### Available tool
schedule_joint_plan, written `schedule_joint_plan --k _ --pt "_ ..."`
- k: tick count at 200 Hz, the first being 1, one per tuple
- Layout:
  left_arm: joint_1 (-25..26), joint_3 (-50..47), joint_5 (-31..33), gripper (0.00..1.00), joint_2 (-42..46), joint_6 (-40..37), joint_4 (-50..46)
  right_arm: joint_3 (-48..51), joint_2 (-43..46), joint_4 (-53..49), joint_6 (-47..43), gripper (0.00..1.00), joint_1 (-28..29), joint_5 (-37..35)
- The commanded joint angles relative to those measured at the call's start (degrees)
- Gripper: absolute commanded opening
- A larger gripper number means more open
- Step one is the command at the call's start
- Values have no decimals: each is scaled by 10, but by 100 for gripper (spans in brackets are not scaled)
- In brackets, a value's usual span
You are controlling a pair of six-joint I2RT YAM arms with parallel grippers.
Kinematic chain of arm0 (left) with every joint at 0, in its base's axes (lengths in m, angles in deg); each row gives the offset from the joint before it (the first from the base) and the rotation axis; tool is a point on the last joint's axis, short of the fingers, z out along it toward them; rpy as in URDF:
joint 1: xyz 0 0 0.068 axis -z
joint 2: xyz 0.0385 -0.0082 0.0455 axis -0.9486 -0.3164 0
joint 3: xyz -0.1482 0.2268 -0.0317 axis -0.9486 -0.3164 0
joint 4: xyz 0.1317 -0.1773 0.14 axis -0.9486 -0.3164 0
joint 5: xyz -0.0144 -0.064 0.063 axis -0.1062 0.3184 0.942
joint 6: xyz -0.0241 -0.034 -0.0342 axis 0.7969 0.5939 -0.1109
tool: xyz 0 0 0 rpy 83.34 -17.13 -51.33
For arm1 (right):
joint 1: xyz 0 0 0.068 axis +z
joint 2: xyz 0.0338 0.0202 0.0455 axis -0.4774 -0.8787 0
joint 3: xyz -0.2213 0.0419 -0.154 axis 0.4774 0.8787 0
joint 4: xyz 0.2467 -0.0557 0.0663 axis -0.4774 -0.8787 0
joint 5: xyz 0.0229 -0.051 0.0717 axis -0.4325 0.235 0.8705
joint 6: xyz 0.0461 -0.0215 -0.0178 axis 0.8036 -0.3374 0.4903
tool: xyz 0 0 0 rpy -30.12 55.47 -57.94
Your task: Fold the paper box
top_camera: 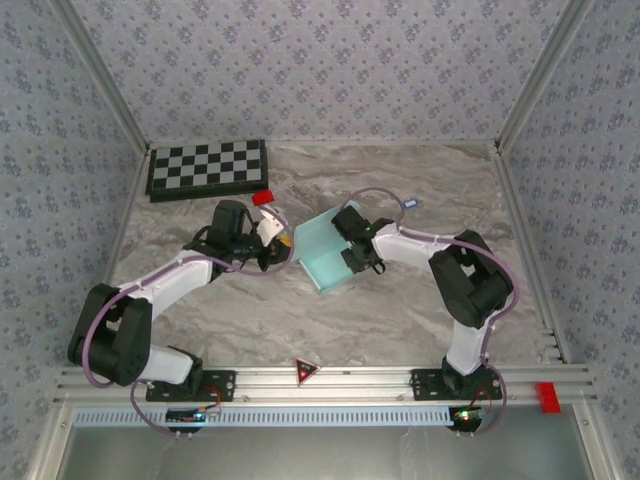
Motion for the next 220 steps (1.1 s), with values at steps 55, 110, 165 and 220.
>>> schedule_joint_plan --k 55,110,165,220 --pt "3 -3 -1 54 32 12 26 45 85 36 27 53 -15 41" --pt "3 -24 53 66 113 73 32 123 193 109 50 55 -60 68" --pt "-14 -45 235 82 193 215 21 152 244 116 96 55 -157 80" --pt "-52 59 315 88 217 354 -224 59 175 39 111 54 -260 127"
